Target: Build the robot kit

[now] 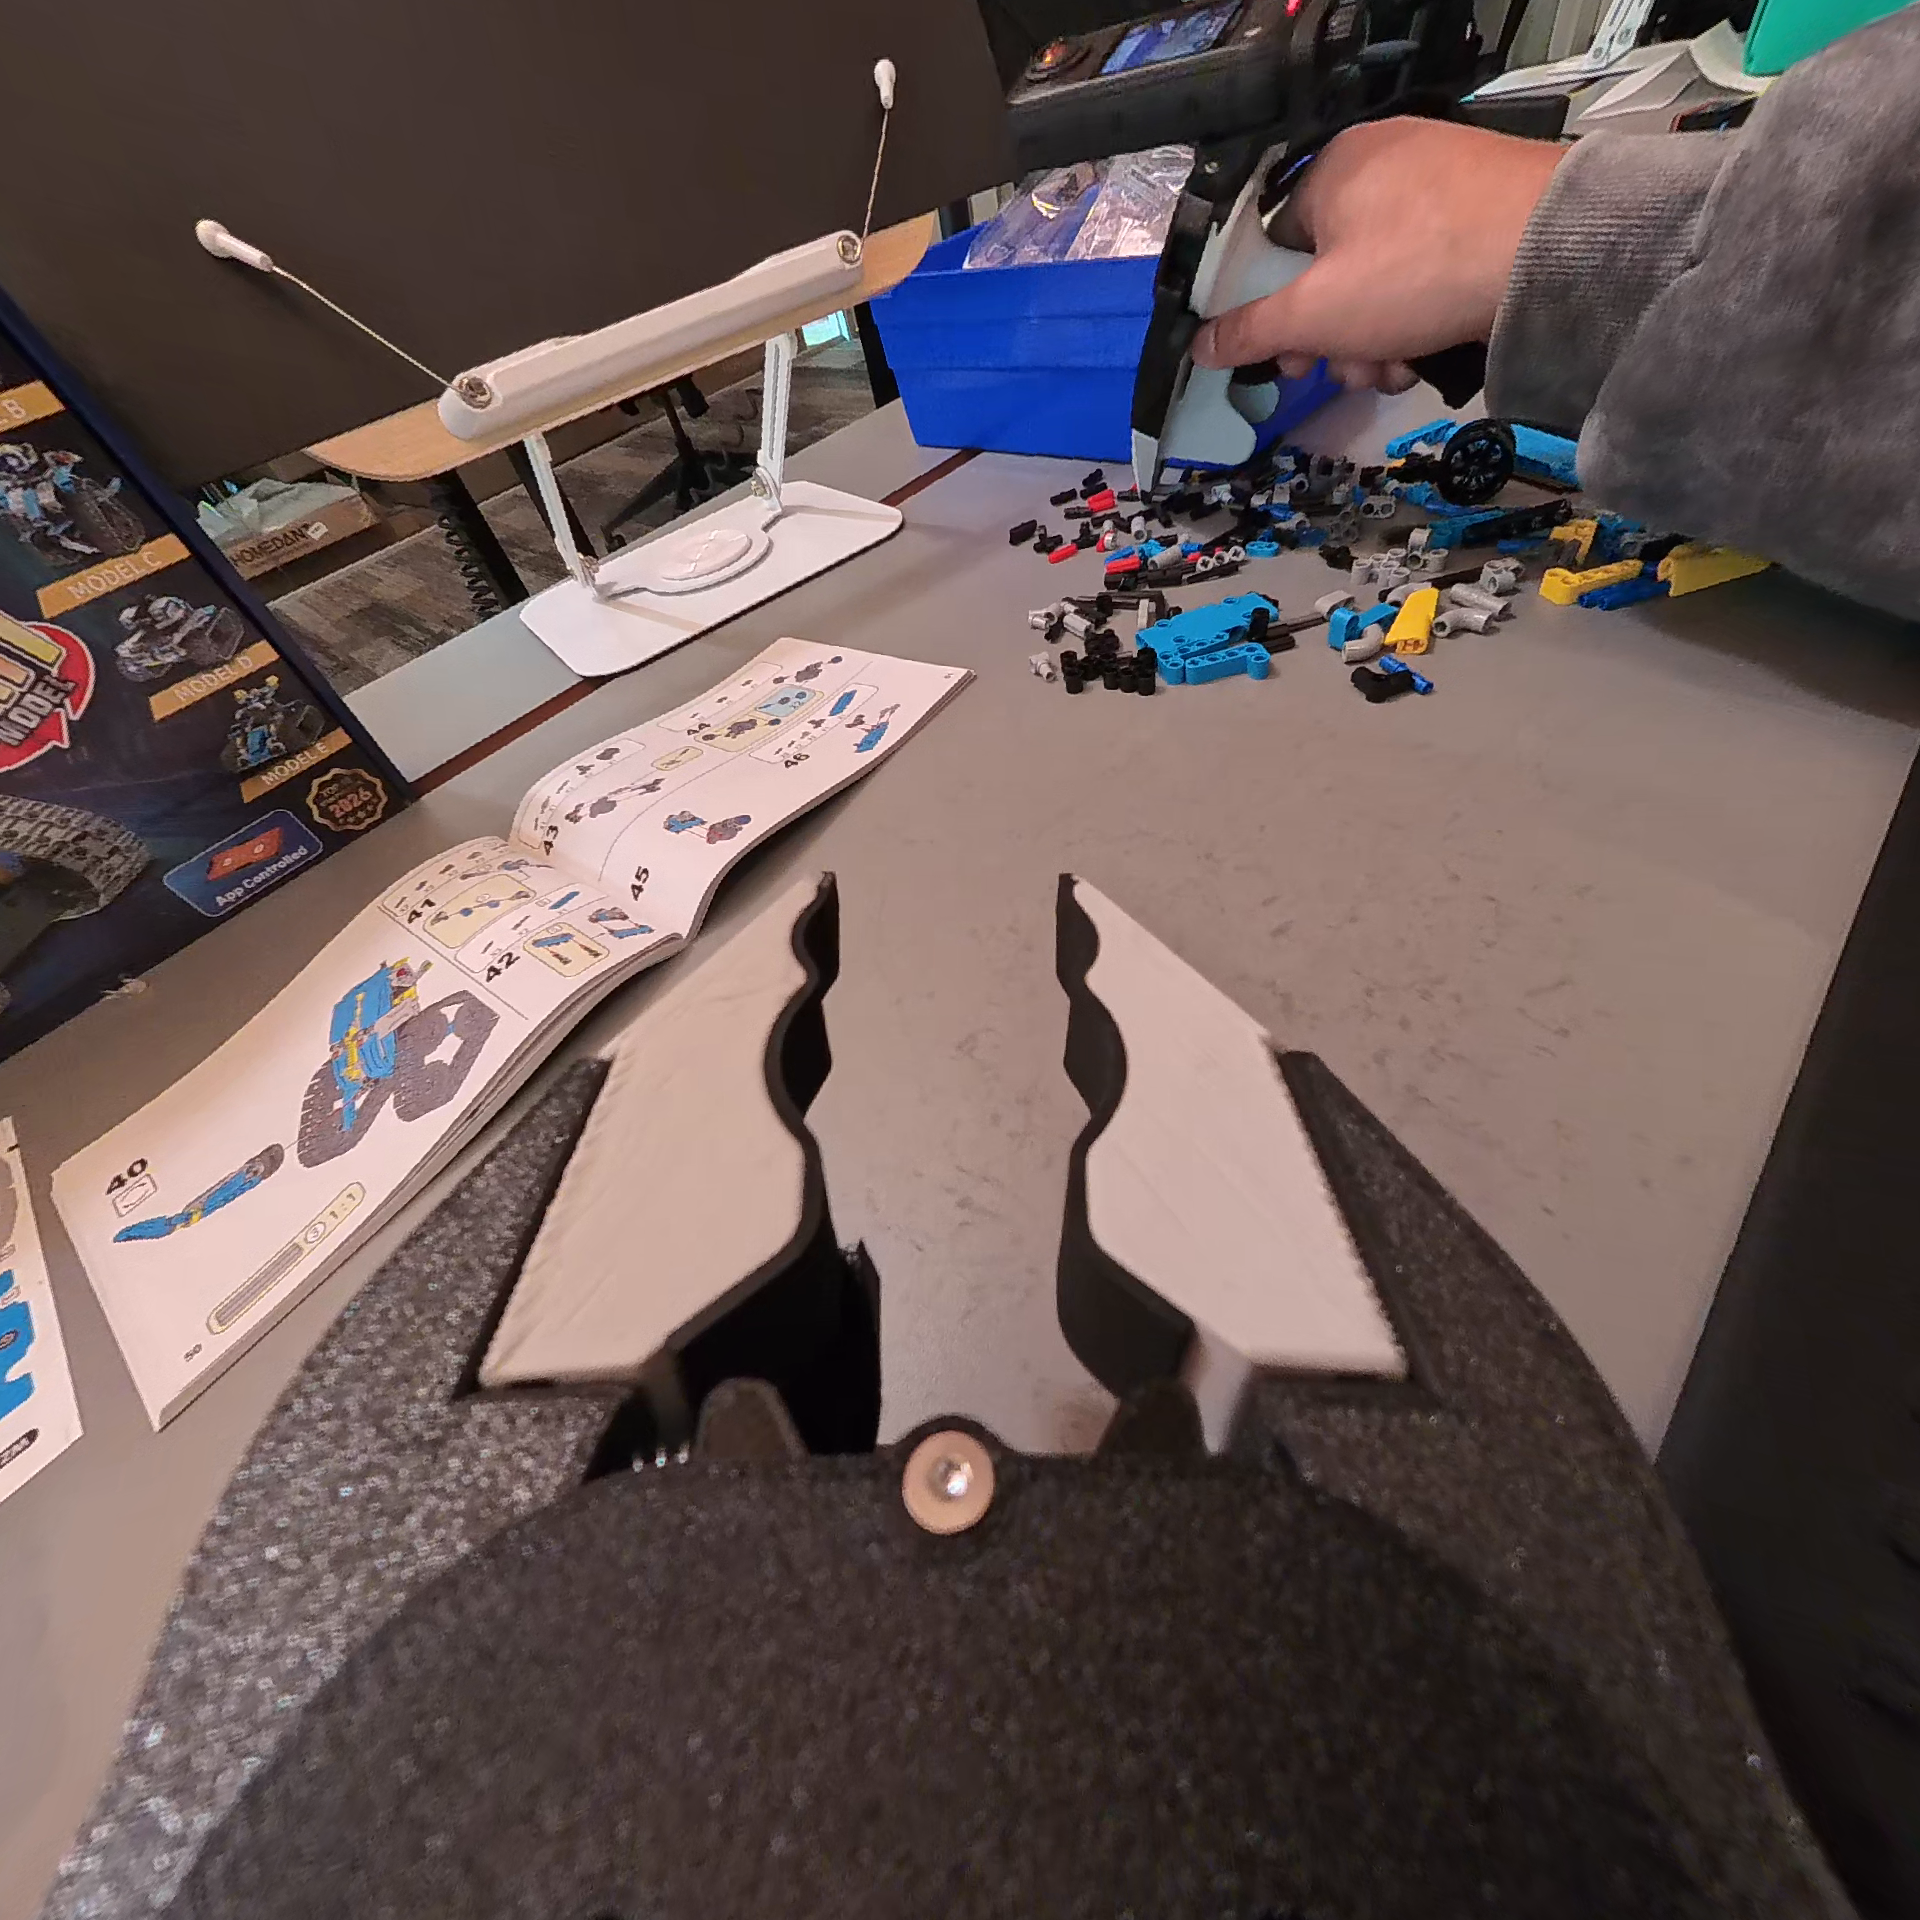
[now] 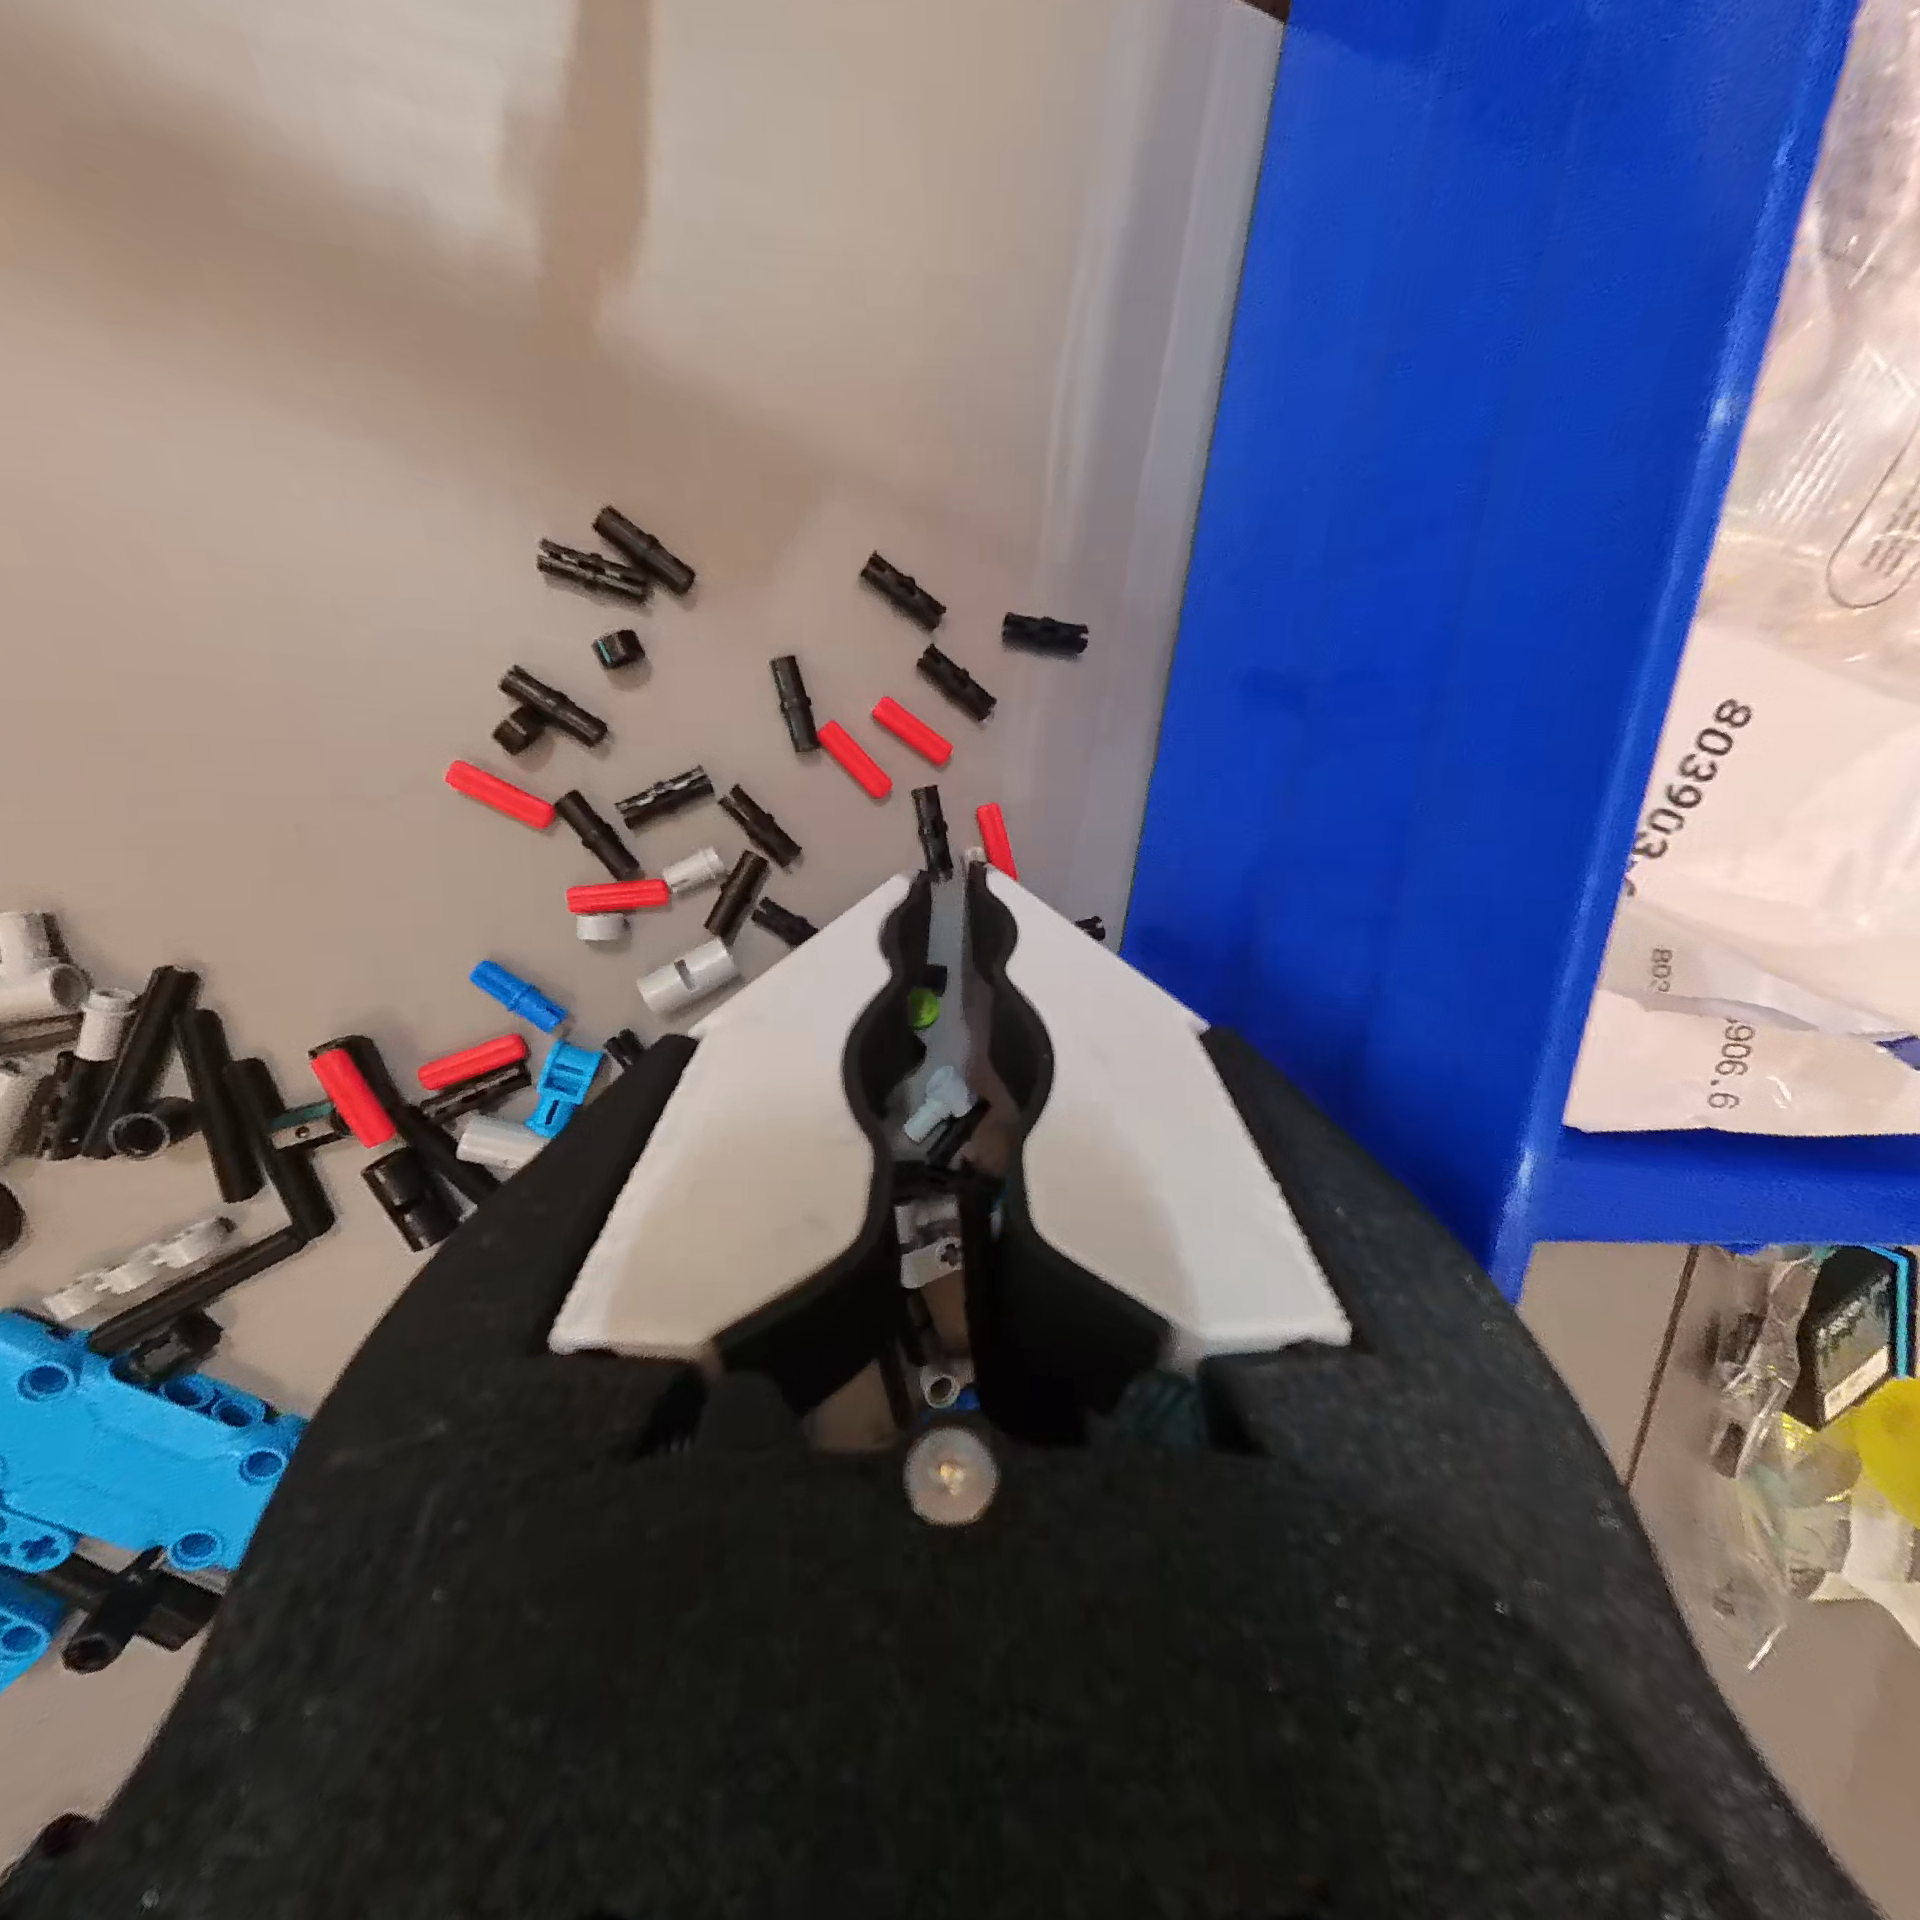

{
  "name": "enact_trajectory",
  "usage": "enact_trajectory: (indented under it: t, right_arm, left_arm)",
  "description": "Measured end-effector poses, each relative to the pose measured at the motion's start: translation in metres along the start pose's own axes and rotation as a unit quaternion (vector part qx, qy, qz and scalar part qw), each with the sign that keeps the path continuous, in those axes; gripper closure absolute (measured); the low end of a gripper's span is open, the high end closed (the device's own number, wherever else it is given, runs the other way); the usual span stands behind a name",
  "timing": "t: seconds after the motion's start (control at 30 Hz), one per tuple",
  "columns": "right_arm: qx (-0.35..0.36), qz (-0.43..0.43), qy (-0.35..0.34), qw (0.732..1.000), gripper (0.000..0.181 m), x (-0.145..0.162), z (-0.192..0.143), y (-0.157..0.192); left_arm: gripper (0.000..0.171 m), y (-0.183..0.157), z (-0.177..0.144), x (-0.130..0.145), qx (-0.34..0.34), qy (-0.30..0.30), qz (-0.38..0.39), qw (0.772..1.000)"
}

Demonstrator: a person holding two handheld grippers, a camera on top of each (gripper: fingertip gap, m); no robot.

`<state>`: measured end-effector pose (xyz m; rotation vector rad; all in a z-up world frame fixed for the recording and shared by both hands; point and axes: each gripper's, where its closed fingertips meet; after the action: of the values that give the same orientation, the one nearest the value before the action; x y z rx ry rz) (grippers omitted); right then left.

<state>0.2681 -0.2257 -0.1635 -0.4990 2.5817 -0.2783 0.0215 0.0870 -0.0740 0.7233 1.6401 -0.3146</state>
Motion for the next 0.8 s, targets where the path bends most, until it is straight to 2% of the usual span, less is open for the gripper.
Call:
enact_trajectory:
  t: [0.13,0.53,0.67,0.8]
  right_arm:
    - [-0.009,-0.01,0.005,1.0,0.181,0.002,0.0,0.004]
    - [-0.004,-0.047,0.015,0.999,0.181,0.004,-0.002,0.004]
    - [-0.008,-0.046,-0.008,0.999,0.181,-0.004,-0.015,0.002]
    - [-0.069,-0.006,-0.046,0.997,0.181,-0.014,-0.034,0.01]
  left_arm:
    - [0.13,0.0,0.0,0.0,0.0,0.001,0.0,1.0]
    - [0.13,0.0,0.0,0.0,0.0,0.002,0.0,1.0]
    - [0.13,0.001,0.0,0.0,0.001,0.002,-0.001,1.0]
    - [0.13,0.0,0.001,0.002,0.0,0.006,0.0,1.0]
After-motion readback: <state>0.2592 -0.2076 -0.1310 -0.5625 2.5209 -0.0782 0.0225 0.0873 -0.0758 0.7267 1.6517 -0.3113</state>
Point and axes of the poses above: each gripper's, where its closed fingertips meet, z out along the fingers, x out of its underside, y = z × x across the jaws, and after that the axes turned 3 degrees about -y, right-handed
